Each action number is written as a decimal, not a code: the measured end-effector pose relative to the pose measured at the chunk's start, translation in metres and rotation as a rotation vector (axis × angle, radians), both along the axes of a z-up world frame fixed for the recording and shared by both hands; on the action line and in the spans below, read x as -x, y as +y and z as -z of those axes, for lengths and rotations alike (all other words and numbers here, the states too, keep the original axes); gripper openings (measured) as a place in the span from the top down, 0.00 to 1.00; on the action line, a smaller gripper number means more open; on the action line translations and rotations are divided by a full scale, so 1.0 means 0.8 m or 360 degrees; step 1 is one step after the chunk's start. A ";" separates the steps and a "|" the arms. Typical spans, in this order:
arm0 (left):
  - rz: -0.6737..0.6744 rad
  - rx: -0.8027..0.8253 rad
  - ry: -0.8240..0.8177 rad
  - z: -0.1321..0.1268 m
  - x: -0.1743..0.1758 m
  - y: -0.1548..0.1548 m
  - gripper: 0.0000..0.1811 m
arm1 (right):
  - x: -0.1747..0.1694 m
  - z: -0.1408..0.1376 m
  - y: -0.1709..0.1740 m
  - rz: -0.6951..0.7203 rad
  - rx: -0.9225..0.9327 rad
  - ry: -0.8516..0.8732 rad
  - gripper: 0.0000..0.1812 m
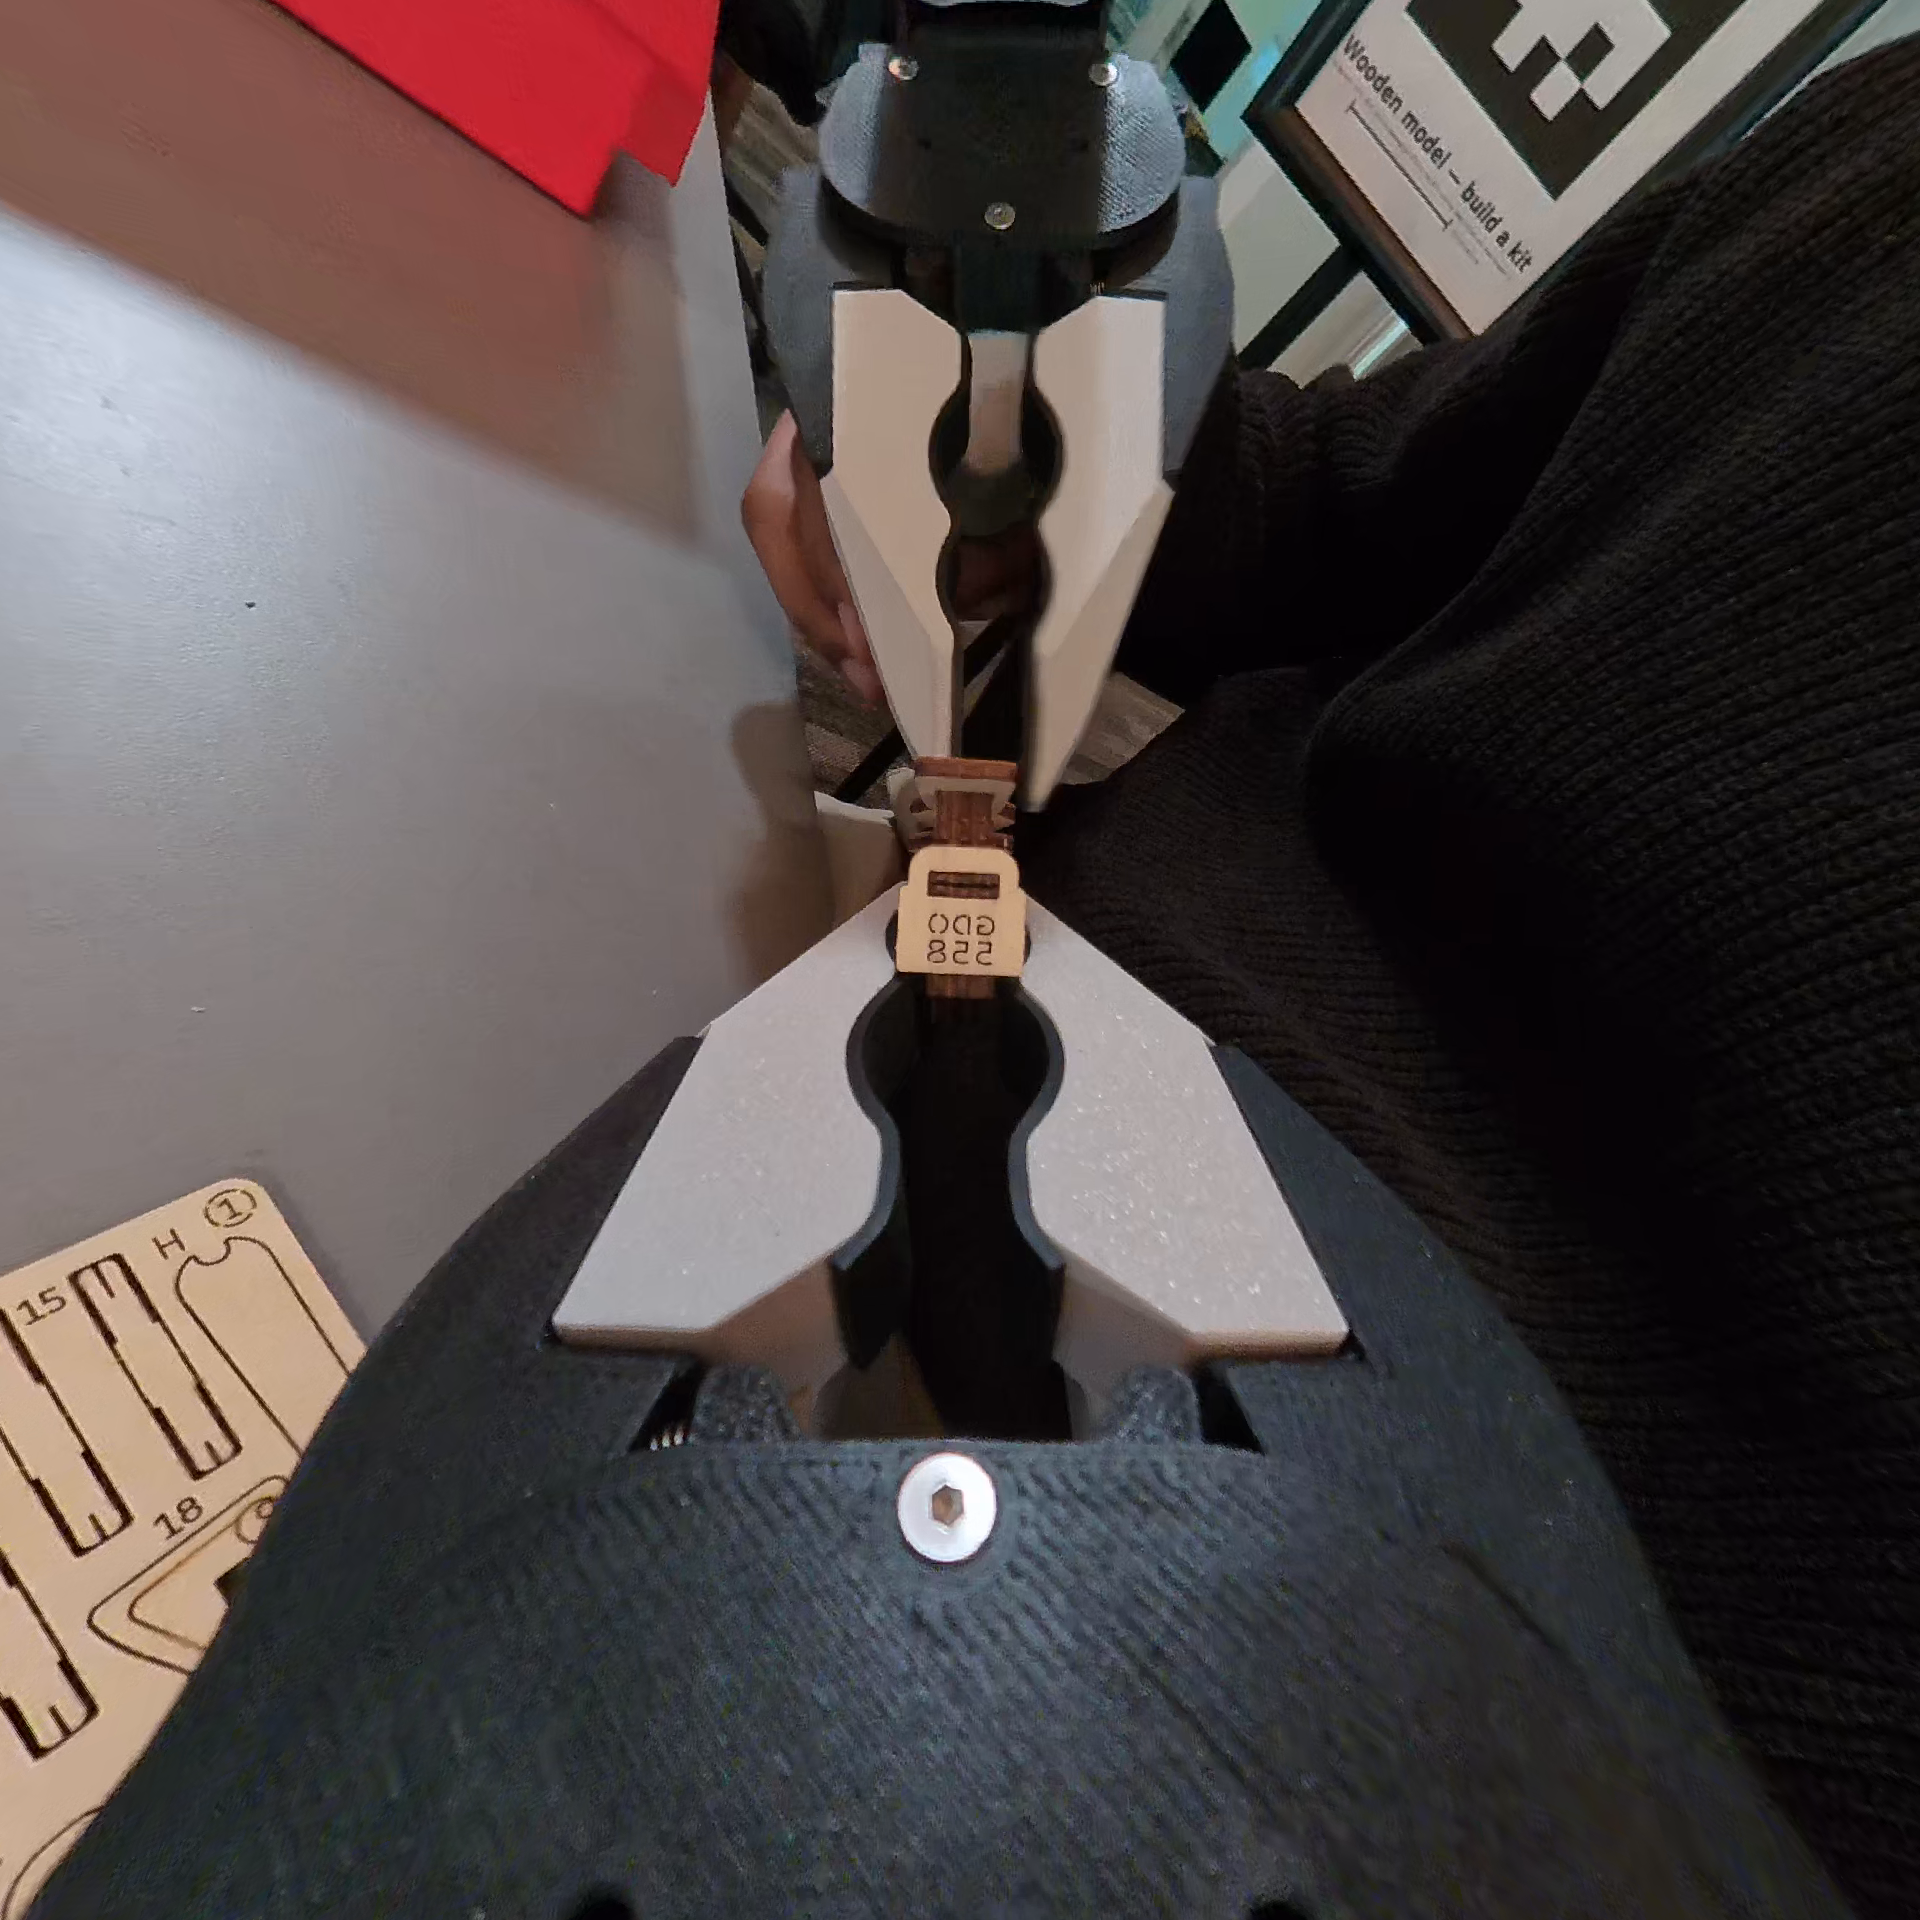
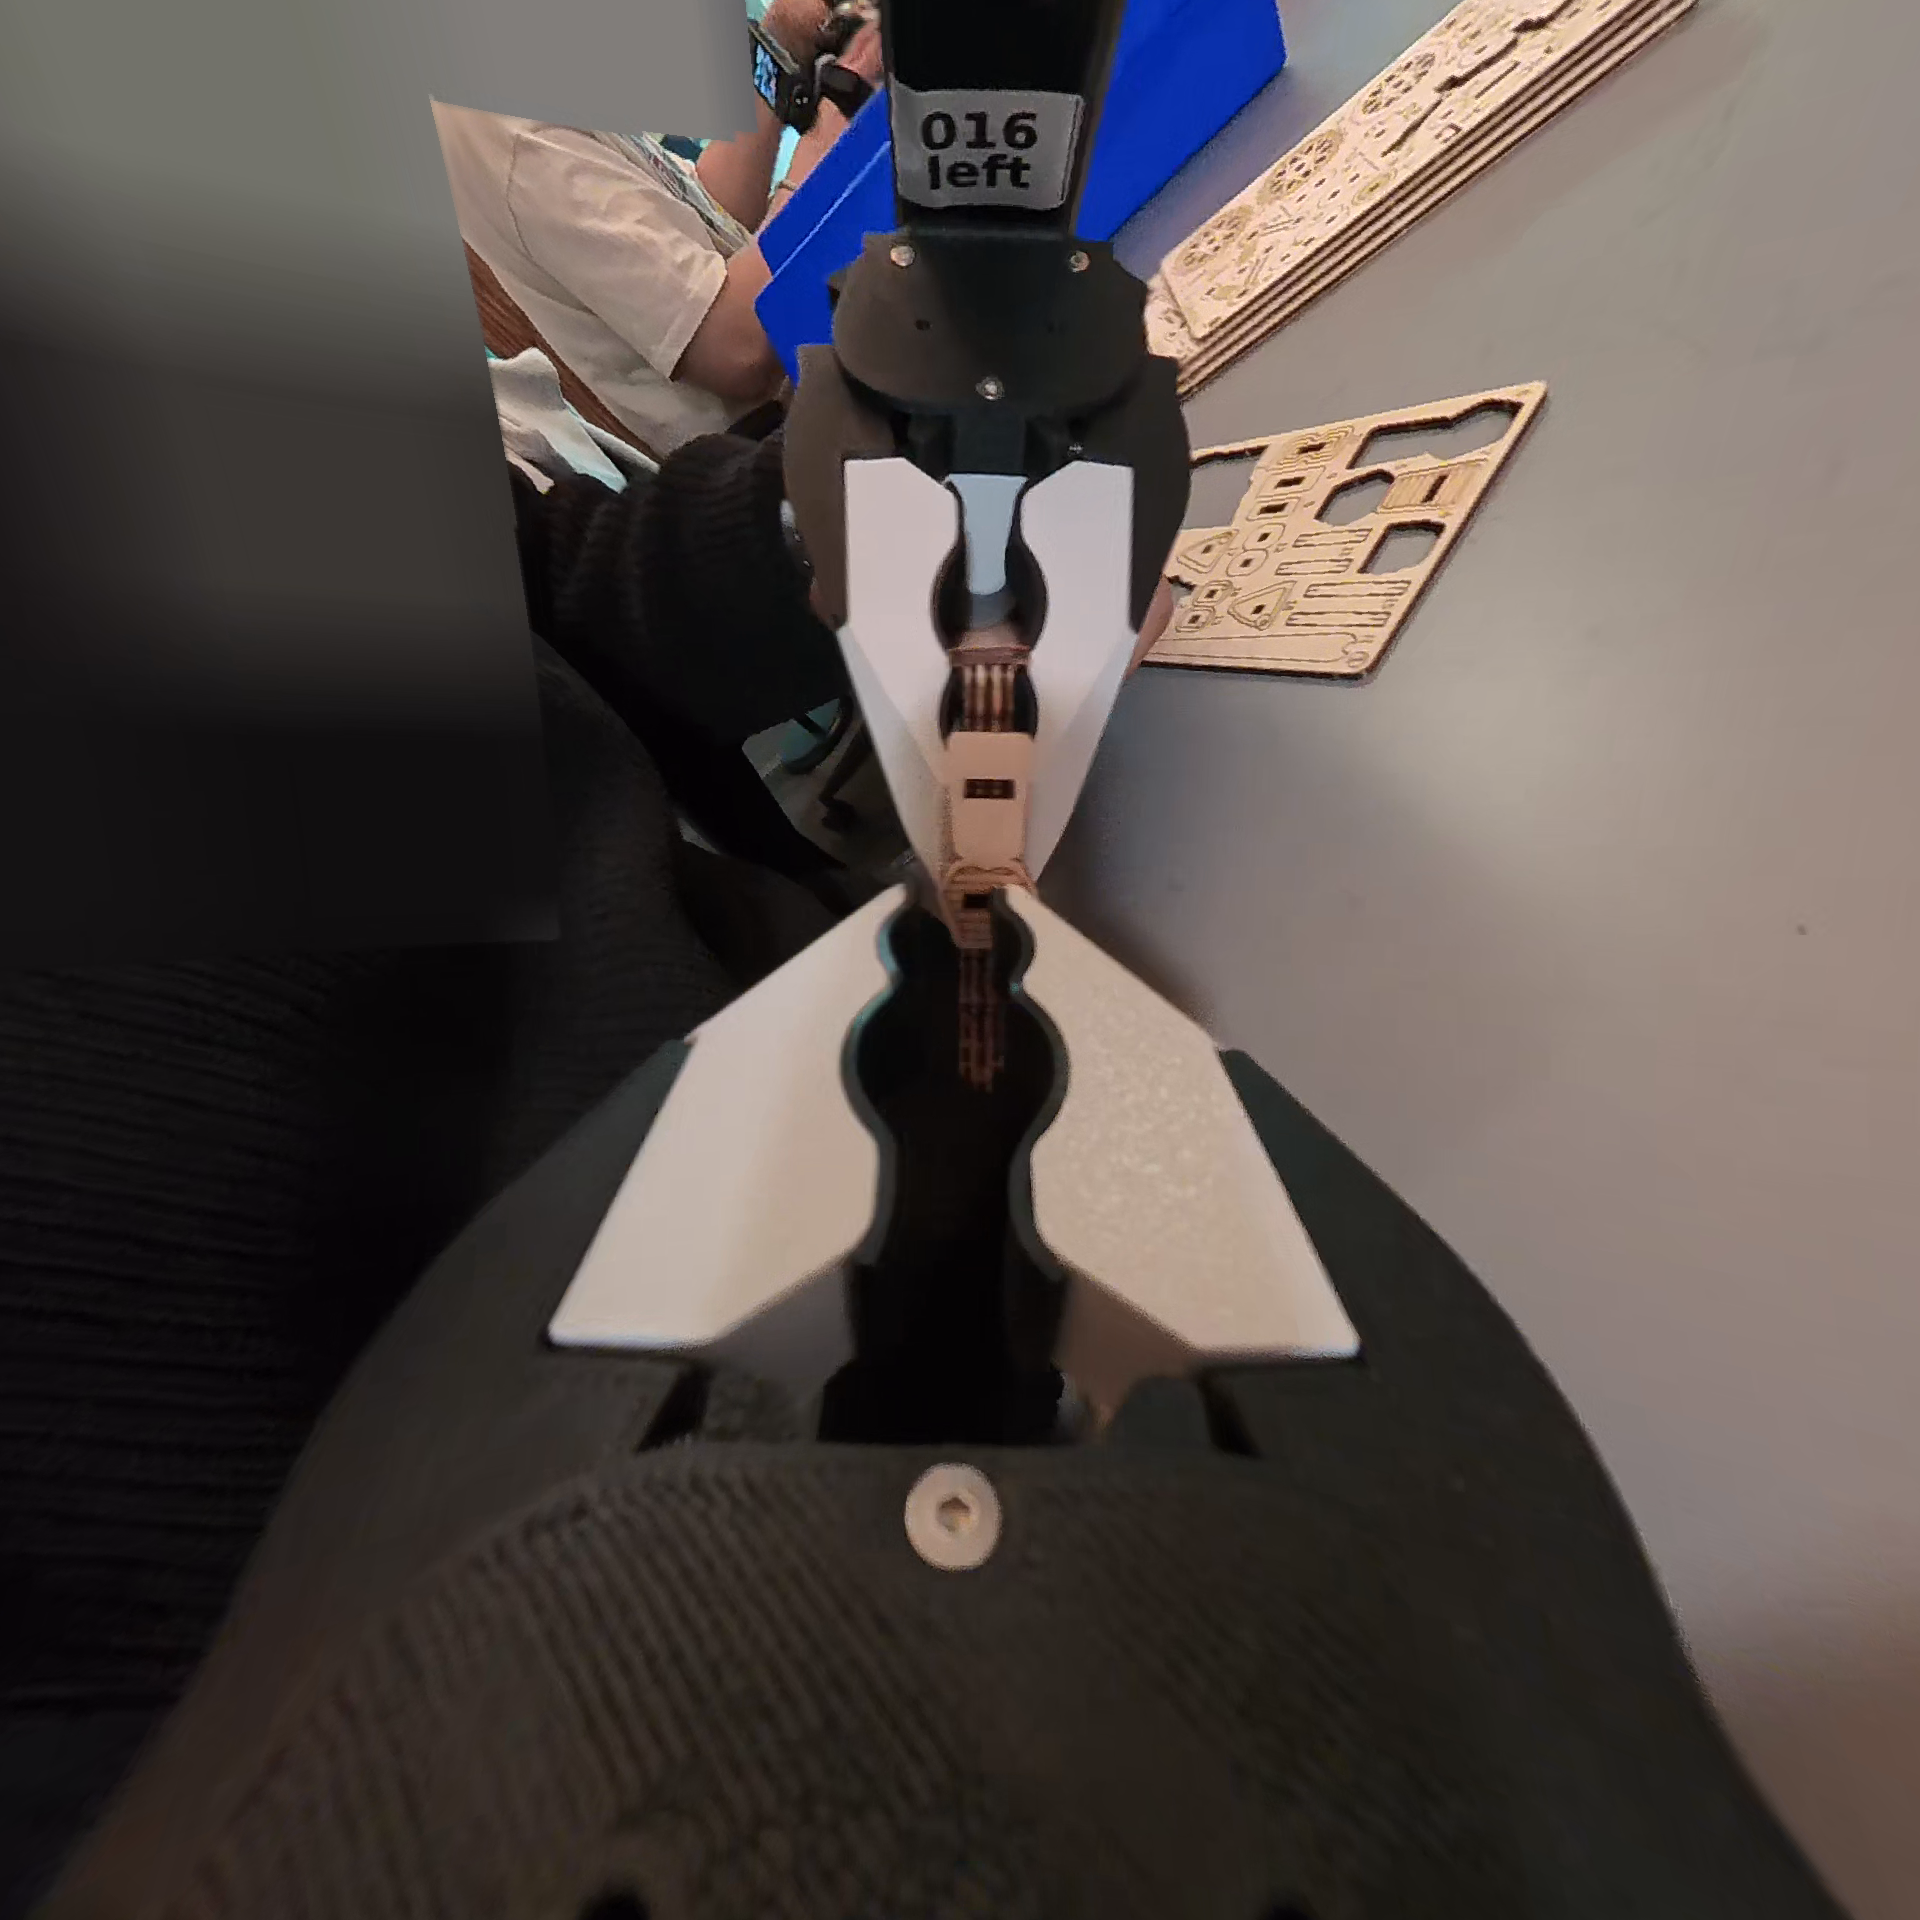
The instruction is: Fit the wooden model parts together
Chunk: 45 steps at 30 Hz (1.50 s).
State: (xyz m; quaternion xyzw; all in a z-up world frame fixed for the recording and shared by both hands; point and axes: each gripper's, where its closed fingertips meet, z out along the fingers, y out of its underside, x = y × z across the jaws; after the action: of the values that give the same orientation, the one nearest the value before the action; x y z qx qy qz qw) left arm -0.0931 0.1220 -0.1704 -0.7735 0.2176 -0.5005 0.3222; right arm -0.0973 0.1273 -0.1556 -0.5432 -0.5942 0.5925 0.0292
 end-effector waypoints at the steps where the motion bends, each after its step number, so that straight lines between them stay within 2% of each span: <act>1: -0.0009 0.0001 -0.0004 0.000 0.001 0.001 0.97 | 0.000 -0.003 0.000 -0.0003 0.0000 0.0011 0.90; 5: 0.0013 0.0006 -0.0029 -0.002 0.000 -0.001 0.97 | 0.002 -0.003 0.008 0.0047 -0.0099 0.0039 0.89; 12: 0.0026 0.0012 -0.0027 -0.001 -0.001 -0.003 0.97 | -0.001 0.003 0.001 -0.0001 -0.0181 0.0029 0.90; 27: 0.0035 0.0005 0.0000 0.002 -0.002 -0.004 0.97 | -0.002 0.007 -0.001 0.0002 -0.0187 0.0000 0.93; 31: 0.0046 0.0006 -0.0022 0.000 -0.002 -0.005 0.97 | -0.001 0.005 -0.001 0.0001 -0.0157 0.0000 0.93; 36: 0.0066 -0.0028 -0.0064 -0.008 -0.005 -0.007 0.97 | 0.000 -0.016 0.006 0.0032 0.0025 0.0051 0.92; 39: 0.0093 -0.0044 -0.0096 -0.012 -0.008 -0.010 0.97 | -0.001 -0.011 0.013 0.0052 0.0041 0.0035 0.94; 45: 0.0154 -0.0047 -0.0123 -0.015 -0.013 -0.017 0.97 | -0.005 -0.002 -0.002 -0.0039 0.0056 -0.0013 0.94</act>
State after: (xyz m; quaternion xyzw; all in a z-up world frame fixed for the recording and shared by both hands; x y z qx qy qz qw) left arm -0.0825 0.1083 -0.1584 -0.7374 0.2494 -0.5417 0.3171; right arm -0.0934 0.1254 -0.1536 -0.5386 -0.5904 0.6011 0.0099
